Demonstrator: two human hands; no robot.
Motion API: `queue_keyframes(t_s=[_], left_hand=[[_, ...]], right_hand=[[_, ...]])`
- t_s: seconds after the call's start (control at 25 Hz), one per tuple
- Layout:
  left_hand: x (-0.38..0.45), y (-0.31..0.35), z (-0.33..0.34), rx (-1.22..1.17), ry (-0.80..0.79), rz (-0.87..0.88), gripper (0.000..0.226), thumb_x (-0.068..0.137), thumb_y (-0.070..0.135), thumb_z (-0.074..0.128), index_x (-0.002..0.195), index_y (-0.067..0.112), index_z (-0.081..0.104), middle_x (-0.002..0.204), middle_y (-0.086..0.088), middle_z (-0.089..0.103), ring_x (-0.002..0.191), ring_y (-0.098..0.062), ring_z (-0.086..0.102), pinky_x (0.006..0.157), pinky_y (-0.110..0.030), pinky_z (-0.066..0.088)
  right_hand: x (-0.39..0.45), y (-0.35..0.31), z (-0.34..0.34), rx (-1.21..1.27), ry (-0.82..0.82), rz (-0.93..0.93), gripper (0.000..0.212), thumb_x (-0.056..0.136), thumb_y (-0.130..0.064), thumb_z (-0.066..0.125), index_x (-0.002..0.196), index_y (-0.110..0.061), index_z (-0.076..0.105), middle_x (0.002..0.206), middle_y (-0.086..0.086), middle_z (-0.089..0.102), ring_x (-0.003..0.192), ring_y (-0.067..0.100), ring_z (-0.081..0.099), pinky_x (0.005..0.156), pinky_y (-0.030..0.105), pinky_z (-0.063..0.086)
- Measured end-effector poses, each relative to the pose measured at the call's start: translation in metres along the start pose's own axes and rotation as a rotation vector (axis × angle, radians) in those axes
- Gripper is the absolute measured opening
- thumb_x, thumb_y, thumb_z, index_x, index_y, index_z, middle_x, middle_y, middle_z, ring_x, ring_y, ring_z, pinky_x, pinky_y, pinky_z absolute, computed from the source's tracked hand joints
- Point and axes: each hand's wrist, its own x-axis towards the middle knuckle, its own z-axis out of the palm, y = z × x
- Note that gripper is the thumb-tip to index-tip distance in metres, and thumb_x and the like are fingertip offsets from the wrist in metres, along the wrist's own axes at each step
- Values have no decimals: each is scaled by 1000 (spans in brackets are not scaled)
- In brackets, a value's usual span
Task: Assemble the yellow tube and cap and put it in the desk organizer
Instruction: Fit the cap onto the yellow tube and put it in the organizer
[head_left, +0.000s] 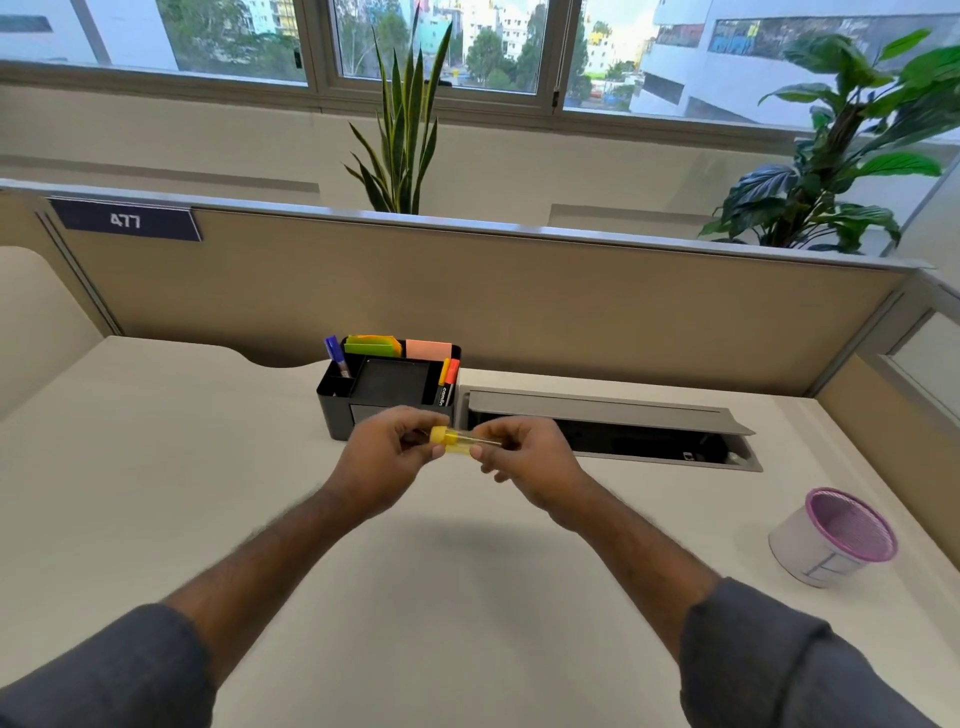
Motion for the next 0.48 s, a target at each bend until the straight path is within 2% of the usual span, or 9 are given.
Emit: queue_keyframes(t_s=[0.2, 0.32, 0.48], left_hand=[[50, -35, -31, 152, 94, 17, 37, 80, 2, 76, 115, 12, 71, 104, -1, 70, 92, -13, 66, 79, -13, 48], [71, -53, -38, 228, 149, 1, 36, 79, 4, 77, 114, 10, 71, 106, -7, 73, 91, -14, 64, 81, -18, 48], [91, -80, -41, 281, 187, -51, 33, 83, 5, 73, 116, 10, 70, 108, -10, 73, 90, -14, 61, 82, -23, 48]], right_hand=[[77, -9, 37, -211, 61, -109, 24, 85, -16, 72, 109, -13, 72, 84, -8, 60, 76, 8, 56, 62, 20, 46], [114, -12, 55, -341, 142, -163, 27, 82, -18, 75, 109, -14, 73, 97, -3, 64, 87, 15, 58, 77, 31, 54], [146, -4, 78, -441, 191, -159, 32, 82, -21, 76, 113, -19, 71, 112, 4, 70, 100, 24, 62, 89, 40, 56]])
